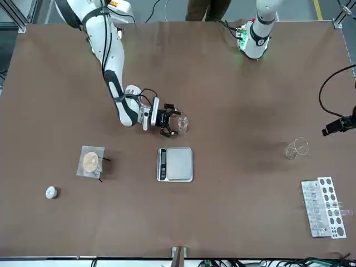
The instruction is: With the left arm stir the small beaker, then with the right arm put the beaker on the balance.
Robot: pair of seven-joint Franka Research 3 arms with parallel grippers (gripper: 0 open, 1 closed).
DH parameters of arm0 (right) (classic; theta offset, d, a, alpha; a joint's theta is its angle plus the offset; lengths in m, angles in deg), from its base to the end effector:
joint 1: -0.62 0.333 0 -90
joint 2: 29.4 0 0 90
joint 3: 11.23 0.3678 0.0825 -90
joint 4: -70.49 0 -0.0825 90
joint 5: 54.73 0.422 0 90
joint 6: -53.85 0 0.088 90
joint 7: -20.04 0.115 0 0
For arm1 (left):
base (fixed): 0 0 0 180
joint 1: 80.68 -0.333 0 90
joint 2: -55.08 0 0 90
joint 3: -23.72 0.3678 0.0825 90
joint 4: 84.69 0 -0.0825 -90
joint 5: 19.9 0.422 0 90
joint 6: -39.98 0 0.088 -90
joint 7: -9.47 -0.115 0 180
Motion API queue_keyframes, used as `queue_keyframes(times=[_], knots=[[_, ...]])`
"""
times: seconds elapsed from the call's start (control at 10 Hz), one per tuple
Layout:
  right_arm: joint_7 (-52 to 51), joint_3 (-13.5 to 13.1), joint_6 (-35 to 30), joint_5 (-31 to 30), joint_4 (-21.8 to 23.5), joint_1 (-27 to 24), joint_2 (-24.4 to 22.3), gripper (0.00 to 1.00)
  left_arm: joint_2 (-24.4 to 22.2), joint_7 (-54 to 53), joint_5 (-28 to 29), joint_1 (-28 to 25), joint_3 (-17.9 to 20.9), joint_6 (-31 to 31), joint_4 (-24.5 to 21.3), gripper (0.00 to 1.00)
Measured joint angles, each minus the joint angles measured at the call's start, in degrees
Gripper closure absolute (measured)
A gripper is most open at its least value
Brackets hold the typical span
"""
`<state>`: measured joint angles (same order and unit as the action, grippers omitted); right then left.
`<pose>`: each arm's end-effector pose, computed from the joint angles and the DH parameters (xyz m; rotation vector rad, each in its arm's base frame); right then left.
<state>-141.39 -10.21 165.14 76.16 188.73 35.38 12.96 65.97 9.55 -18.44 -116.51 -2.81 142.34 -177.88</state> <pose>0.4652 0.4056 0.0789 -1.4621 -1.1539 -1.2005 0.6473 0.1319 0.5504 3.0708 0.2538 -0.0079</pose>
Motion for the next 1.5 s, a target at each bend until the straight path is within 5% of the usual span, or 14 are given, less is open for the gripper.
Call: queue_keyframes(times=[0.5, 0.7, 1.2, 1.3, 1.5], knots=[[-0.1, -0.1, 0.9, 1.5, -0.3, 1.8, 0.1, 0.0, -7.0, -0.1, 0.0, 27.3, 23.3, -1.5, 0.3, 0.01], [-0.1, -0.2, 1.8, 1.9, -0.9, 2.8, 0.2, 0.0, -8.6, 0.0, 0.0, 36.7, 30.7, -6.8, 2.6, 0.01], [-0.2, -0.3, 2.9, 4.0, -3.8, 4.7, 2.2, 0.06, -8.0, -0.2, -0.1, 34.7, 27.1, -10.5, 6.2, 0.01], [-0.2, -0.3, 3.0, 4.2, -4.3, 4.8, 2.6, 0.12, -7.6, -0.2, -0.1, 34.3, 26.5, -10.5, 6.2, 0.01], [-0.2, -0.4, 3.1, 4.5, -4.8, 4.8, 3.0, 0.43, -7.1, -0.2, -0.9, 34.0, 26.4, -10.5, 6.2, 0.01]])
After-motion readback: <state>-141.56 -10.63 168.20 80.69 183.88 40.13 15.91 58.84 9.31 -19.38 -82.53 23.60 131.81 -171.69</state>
